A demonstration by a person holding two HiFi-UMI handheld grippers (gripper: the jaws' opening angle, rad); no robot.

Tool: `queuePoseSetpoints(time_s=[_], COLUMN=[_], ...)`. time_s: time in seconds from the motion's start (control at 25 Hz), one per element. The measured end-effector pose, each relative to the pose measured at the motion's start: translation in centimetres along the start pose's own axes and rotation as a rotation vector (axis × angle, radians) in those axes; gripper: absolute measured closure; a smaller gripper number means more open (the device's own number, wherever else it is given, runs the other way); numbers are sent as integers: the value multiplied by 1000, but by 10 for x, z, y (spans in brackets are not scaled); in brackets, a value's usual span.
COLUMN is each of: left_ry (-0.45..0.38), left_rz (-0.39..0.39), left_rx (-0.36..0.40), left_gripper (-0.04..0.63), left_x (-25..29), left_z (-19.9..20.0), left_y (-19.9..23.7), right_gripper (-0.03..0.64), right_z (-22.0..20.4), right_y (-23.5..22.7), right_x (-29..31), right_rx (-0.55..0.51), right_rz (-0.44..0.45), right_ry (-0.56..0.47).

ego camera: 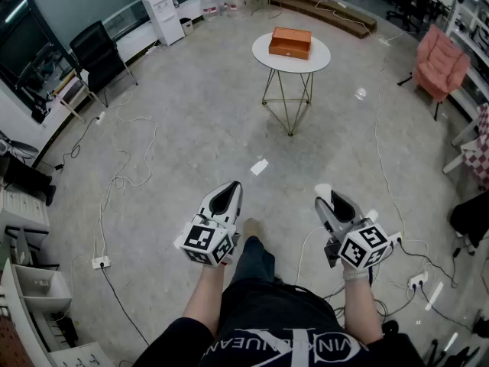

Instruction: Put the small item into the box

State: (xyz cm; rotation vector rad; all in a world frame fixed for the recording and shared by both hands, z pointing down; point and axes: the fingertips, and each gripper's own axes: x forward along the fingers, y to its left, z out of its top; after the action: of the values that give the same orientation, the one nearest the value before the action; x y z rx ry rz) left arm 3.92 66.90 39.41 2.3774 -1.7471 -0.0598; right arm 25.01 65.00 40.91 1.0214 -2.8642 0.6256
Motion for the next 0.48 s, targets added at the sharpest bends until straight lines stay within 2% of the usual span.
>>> queuePoseSetpoints(time_s=[0.2, 0.48], left_ry=[2, 26], left_rz=[3, -48], left_rx=[-21, -9], left_gripper=[580, 580], left_x=[44, 125], left_z=[0, 12], left_y=[27, 64], right_gripper=[451, 451], right_z=[13, 39], right_y=[-28, -77], right_x=[32, 91], right_rx=[-7, 8], right_rz=[-29, -82], right_ry=[-4, -7])
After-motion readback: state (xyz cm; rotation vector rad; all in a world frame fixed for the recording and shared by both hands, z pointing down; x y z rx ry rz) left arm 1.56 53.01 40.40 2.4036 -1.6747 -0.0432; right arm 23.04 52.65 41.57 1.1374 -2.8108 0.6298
